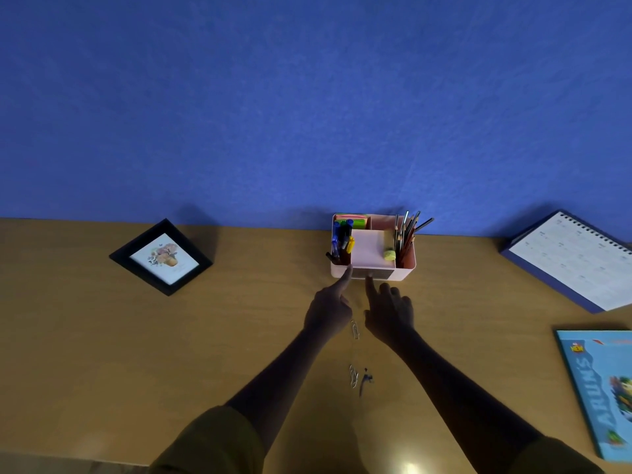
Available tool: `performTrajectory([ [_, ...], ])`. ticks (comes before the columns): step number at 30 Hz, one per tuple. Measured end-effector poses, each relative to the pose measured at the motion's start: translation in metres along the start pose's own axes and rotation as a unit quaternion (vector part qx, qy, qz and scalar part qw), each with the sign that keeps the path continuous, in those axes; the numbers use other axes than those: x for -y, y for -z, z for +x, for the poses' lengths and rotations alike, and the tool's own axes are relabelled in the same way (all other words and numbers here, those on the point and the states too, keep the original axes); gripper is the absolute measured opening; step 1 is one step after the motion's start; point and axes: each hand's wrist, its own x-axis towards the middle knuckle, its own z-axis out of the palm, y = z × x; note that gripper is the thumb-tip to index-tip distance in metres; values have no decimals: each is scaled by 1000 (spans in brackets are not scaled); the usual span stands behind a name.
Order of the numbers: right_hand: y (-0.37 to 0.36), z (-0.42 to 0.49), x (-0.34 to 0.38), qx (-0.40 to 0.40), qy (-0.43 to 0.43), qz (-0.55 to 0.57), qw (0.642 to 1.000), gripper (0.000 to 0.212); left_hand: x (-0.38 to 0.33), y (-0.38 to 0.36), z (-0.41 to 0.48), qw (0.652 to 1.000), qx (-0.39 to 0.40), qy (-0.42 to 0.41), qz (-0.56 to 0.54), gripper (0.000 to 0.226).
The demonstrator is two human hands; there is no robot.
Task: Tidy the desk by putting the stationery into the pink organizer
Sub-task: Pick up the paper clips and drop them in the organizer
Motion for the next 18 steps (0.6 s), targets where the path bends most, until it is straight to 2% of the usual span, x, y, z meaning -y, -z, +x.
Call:
performTrajectory([
  [4, -2, 1, 1, 5, -12, 63, 998, 89, -1, -1, 0, 1000, -6, 7, 30, 82],
  [6, -4, 3, 4, 0, -51, 185, 981, 86, -1, -1, -1, 999, -8, 4, 43, 82],
  [7, -3, 3, 7, 5, -80, 287, 954, 85, -2, -1, -1, 999, -9, 5, 50, 83],
  [8, -1, 4, 11, 16, -114, 409, 905, 83, -4, 0, -1, 998, -11, 5, 59, 84],
  [9, 3, 4, 14, 33, -153, 535, 830, 79, -5, 1, -1, 997, -15, 5, 71, 85],
  [11, 11, 3, 21, 60, -226, 724, 649, 67, -9, 4, -3, 995, -24, 1, 99, 85],
  [13, 13, 4, 25, 69, -269, 824, 495, 55, -14, 7, -5, 992, -26, 0, 121, 83],
  [14, 13, 6, 27, 74, -278, 853, 436, 50, -15, 7, -5, 991, -27, -1, 132, 80],
  [15, 12, 8, 29, 79, -285, 868, 398, 49, -15, 8, -5, 990, -29, -3, 141, 79],
  [18, 17, 11, 34, 66, -301, 890, 336, 47, -15, 9, -4, 986, -38, 1, 162, 80],
])
